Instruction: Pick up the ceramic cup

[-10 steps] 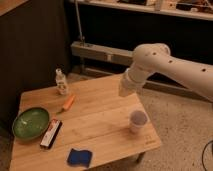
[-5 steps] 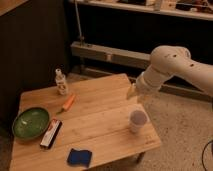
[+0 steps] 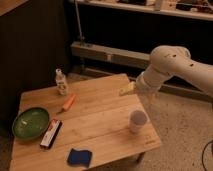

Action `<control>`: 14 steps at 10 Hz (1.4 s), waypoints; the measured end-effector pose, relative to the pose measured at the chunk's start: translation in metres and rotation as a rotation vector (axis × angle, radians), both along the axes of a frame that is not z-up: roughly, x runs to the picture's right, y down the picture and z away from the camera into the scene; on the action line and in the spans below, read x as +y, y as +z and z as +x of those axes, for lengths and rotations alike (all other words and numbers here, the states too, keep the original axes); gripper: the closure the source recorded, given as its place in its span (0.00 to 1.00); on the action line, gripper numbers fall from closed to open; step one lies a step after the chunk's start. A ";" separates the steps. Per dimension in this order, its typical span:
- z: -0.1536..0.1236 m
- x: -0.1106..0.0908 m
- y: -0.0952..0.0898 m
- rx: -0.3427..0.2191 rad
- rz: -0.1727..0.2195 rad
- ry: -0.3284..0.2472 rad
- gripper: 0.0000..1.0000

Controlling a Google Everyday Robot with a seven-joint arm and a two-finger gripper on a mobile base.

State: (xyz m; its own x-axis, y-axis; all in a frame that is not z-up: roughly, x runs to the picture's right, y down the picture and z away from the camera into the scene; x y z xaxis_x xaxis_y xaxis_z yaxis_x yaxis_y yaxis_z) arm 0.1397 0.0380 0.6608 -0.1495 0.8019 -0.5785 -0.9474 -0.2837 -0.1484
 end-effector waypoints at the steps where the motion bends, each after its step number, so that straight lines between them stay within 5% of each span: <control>1: 0.001 0.000 0.001 0.006 -0.001 0.004 0.20; 4: 0.036 -0.005 0.019 0.078 -0.034 0.020 0.20; 8: 0.134 0.005 0.036 0.154 -0.089 0.109 0.20; 11: 0.178 0.024 0.039 0.129 -0.089 0.192 0.20; 14: 0.174 0.041 0.025 0.056 -0.051 0.215 0.20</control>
State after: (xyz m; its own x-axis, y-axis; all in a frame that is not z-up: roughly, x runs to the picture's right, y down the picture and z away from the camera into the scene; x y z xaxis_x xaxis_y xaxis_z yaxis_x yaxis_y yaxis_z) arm 0.3134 0.0788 0.6860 -0.3467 0.7178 -0.6038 -0.8708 -0.4855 -0.0772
